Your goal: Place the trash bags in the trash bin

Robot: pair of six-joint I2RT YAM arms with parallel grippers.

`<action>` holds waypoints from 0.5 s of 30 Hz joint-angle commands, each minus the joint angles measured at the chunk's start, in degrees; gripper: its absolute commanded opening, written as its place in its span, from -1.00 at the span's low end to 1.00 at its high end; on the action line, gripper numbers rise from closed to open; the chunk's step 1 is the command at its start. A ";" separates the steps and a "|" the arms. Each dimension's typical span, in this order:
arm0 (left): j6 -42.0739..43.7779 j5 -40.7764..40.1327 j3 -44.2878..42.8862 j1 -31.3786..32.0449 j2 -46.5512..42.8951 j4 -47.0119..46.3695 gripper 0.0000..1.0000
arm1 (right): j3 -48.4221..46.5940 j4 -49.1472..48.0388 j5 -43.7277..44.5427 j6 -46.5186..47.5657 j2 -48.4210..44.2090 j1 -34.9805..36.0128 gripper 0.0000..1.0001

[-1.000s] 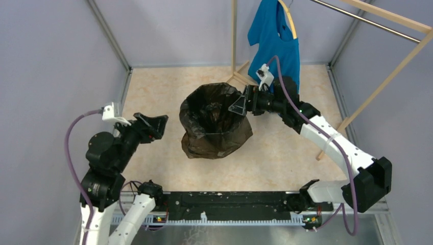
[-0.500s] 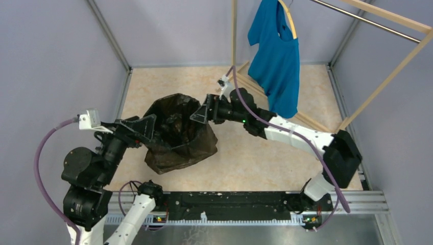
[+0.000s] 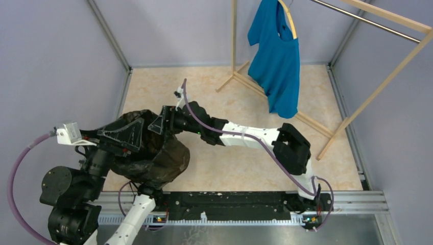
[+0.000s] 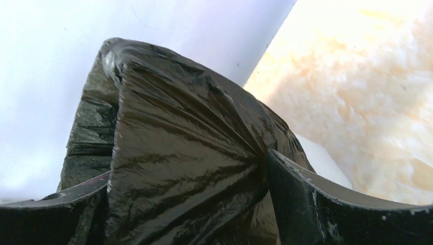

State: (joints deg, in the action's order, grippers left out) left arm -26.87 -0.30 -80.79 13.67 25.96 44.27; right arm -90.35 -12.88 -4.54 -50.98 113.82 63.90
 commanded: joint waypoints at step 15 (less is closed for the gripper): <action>1.18 0.01 0.00 -0.14 -0.37 -0.69 0.75 | -29.56 14.90 0.65 13.63 7.41 0.41 0.97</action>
State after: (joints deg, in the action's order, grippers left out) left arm -26.59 -0.91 -80.77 13.67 25.96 45.15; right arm -116.49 -2.96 -1.83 -41.89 124.20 65.45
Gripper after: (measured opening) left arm 0.869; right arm 0.941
